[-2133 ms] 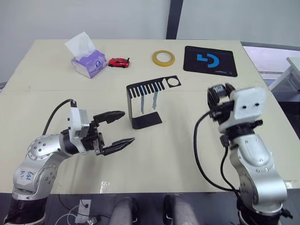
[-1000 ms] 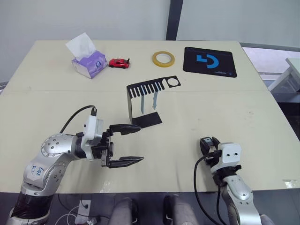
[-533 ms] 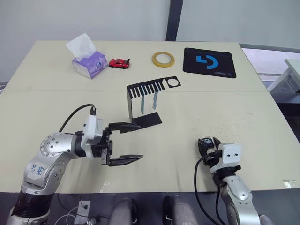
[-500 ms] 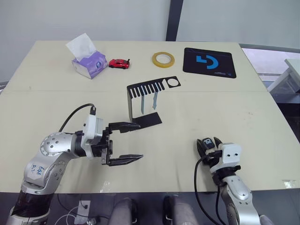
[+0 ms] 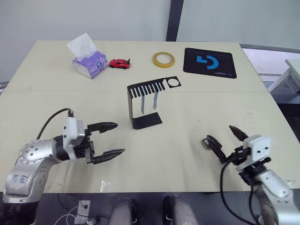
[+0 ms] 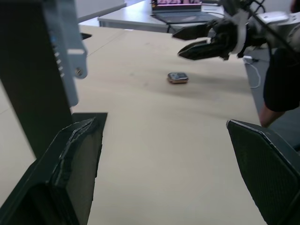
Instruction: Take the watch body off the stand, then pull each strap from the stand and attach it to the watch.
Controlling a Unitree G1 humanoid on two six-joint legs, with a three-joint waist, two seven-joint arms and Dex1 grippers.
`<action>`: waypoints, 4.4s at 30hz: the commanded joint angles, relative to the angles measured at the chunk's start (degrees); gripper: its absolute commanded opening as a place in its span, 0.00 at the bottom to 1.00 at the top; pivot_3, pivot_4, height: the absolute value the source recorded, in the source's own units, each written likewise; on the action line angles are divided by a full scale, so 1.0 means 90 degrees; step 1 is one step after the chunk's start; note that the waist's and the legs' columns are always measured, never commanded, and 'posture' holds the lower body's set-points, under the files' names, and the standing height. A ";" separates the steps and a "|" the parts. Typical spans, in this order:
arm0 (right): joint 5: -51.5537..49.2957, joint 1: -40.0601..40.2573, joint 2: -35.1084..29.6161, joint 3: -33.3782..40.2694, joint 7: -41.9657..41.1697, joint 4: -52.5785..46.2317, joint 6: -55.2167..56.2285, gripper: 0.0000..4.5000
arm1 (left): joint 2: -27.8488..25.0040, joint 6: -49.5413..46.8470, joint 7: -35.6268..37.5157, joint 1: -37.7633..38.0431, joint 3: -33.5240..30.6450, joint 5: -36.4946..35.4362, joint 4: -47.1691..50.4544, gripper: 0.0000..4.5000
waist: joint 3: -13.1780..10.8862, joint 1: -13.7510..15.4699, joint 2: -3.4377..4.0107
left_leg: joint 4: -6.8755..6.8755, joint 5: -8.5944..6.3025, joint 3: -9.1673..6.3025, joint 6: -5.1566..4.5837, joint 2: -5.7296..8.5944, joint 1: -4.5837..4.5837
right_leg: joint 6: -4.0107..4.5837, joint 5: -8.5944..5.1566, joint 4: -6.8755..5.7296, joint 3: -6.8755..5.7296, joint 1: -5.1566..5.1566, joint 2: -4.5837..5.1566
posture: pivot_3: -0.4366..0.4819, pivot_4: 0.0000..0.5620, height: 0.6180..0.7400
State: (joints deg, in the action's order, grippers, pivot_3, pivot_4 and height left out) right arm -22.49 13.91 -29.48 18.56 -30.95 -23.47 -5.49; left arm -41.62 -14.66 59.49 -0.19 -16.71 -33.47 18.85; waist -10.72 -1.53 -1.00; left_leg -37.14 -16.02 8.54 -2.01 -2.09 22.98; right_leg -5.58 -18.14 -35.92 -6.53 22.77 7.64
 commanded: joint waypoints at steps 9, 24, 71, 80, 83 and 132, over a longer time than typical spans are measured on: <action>-0.0571 0.0089 -0.1535 0.1493 -0.3042 0.2393 0.1770 0.99 | 0.0454 0.1171 -0.0745 0.1427 -0.1631 0.0475 -0.0538 1.00 | 0.0001 0.0053 -0.0003 | -0.0004 -0.0031 -0.0002 -0.0038 -0.0001 -0.0034 | 0.0000 0.0000 0.0017 -0.0010 -0.0043 0.0008 | 0.48 0.27 1.00; -0.1148 -0.0797 -0.1368 0.0865 -0.3851 0.2356 0.1535 0.99 | 0.1337 0.0758 -0.2296 0.1420 -0.0368 0.0841 0.1209 1.00 | 0.0002 0.0158 -0.0002 | -0.0002 -0.0036 0.0005 -0.0023 -0.0005 -0.0065 | 0.0002 -0.0001 0.0017 -0.0004 -0.0064 0.0019 | 0.48 0.27 1.00; -0.1421 -0.0828 -0.0697 -0.0083 -0.2000 -0.0874 0.0160 1.00 | 0.4157 0.0535 -0.5658 -0.1497 0.2349 0.3421 -0.0391 0.94 | 0.0002 0.0337 -0.0004 | -0.0023 -0.0038 0.0001 -0.0025 -0.0005 -0.0064 | -0.0003 0.0002 0.0029 -0.0024 -0.0086 0.0014 | 0.48 0.27 1.00; -0.1385 -0.0646 -0.0718 0.0050 -0.1939 -0.0902 0.0171 1.00 | 0.4286 0.0485 -0.5611 -0.1681 0.2485 0.3391 -0.0512 0.09 | 0.0002 0.0337 -0.0005 | -0.0023 -0.0039 0.0001 -0.0026 -0.0005 -0.0064 | -0.0003 0.0002 0.0029 -0.0025 -0.0086 0.0013 | 0.48 0.27 1.00; -0.1340 -0.0536 -0.0675 0.0048 -0.1889 -0.0950 0.0191 1.00 | 0.4257 0.0422 -0.5530 -0.1714 0.2545 0.3379 -0.0514 0.01 | 0.0001 0.0337 -0.0005 | -0.0023 -0.0039 0.0001 -0.0026 -0.0005 -0.0063 | -0.0003 0.0002 0.0030 -0.0025 -0.0085 0.0013 | 0.48 0.27 1.00; 0.1918 -0.4270 0.3399 -0.3335 0.2426 0.1793 -0.0093 1.00 | 0.4904 -0.0425 -0.7109 -0.2620 0.2085 0.4102 -0.0941 0.01 | 0.0003 0.0159 -0.0008 | -0.0078 -0.0028 -0.0009 -0.0023 -0.0007 0.0026 | -0.0005 0.0003 -0.0018 -0.0042 -0.0019 -0.0009 | 0.48 0.27 1.00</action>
State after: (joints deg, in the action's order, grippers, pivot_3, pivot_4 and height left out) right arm -5.80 -23.67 0.45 -12.08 -9.70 -6.49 -8.35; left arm 2.51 -18.28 -4.71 -23.12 1.13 2.86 8.41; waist -10.69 -0.10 -1.07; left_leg -37.84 -16.27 8.46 -2.21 -2.15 23.22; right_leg -5.62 -18.11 -36.09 -6.90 22.61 7.57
